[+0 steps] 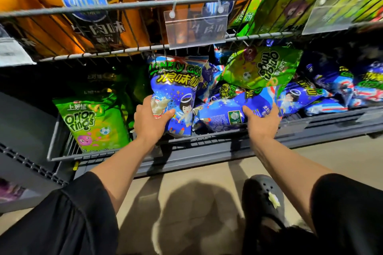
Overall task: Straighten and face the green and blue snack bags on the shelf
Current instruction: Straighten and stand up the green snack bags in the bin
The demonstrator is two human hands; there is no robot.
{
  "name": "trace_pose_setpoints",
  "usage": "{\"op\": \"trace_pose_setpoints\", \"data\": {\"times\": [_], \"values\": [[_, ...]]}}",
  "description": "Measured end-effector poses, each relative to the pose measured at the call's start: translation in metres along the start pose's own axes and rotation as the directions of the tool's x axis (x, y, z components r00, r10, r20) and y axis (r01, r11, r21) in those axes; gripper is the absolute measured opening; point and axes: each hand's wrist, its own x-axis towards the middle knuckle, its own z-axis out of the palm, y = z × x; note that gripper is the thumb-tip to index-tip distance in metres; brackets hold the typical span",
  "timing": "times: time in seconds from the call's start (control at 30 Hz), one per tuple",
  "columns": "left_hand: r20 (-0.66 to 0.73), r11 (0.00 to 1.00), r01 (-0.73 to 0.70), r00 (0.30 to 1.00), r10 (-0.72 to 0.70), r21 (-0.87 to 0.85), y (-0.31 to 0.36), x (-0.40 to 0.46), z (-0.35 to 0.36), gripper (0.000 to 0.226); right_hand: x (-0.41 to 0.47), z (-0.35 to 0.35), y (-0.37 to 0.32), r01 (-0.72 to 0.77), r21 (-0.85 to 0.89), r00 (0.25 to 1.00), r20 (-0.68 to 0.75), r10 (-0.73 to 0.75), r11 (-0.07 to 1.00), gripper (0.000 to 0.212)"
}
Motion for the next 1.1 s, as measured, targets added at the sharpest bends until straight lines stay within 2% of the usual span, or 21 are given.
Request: {"op": "trace_pose_setpoints", "data": {"times": [0.07, 0.2, 0.27, 0.37, 0.53, 0.63, 0.7, 0.83, 0.97, 1.03, 1.1], "values": [[0.007, 1.000, -0.015, 1.000, 0.015, 0.020, 0.001, 0.002, 0.001, 0.091, -0.002, 0.007, 0.000, -0.063, 0.031, 0.998, 0.001, 0.063, 0.998, 0.083], [0.016, 0.999, -0.001, 1.000, 0.000, 0.053, 0.004, 0.004, 0.005, 0.091, 0.012, 0.023, 0.014, -0.292, 0.207, 0.954, -0.007, 0.300, 0.934, 0.083], [0.031, 0.999, -0.015, 0.999, 0.014, 0.049, 0.004, 0.009, 0.008, 0.086, 0.015, 0.020, 0.016, -0.308, 0.267, 0.946, -0.015, 0.324, 0.913, 0.068], [0.087, 0.995, -0.083, 0.993, 0.078, 0.051, 0.003, 0.020, 0.011, 0.080, 0.020, 0.012, 0.011, -0.209, 0.352, 0.961, -0.102, 0.259, 0.912, 0.022], [0.159, 0.978, -0.183, 0.973, 0.166, 0.096, 0.016, 0.027, 0.012, 0.076, 0.047, -0.017, -0.007, -0.122, 0.508, 0.962, -0.151, 0.227, 0.853, 0.039], [0.191, 0.933, -0.270, 0.955, 0.228, 0.239, 0.034, 0.026, 0.012, 0.067, 0.061, -0.040, -0.006, -0.101, 0.567, 0.964, -0.148, 0.221, 0.817, 0.040], [0.220, 0.870, -0.349, 0.933, 0.287, 0.348, 0.048, 0.021, 0.013, 0.067, 0.068, -0.055, 0.002, -0.094, 0.565, 0.966, -0.146, 0.211, 0.820, 0.037], [0.290, 0.688, -0.556, 0.831, 0.475, 0.467, 0.084, 0.009, 0.032, 0.071, 0.072, -0.084, 0.014, -0.041, 0.526, 0.977, -0.158, 0.146, 0.849, 0.037], [0.275, 0.682, -0.512, 0.858, 0.433, 0.522, 0.111, -0.004, 0.059, 0.071, 0.076, -0.113, 0.020, 0.011, 0.542, 0.959, -0.245, 0.145, 0.840, 0.031], [0.273, 0.679, -0.515, 0.856, 0.439, 0.523, 0.114, -0.008, 0.067, 0.072, 0.082, -0.130, 0.026, 0.042, 0.475, 0.956, -0.274, 0.102, 0.879, 0.020], [0.279, 0.682, -0.529, 0.848, 0.451, 0.505, 0.110, -0.010, 0.071, 0.072, 0.089, -0.146, 0.030, 0.071, 0.478, 0.952, -0.295, 0.084, 0.876, 0.019]]}}
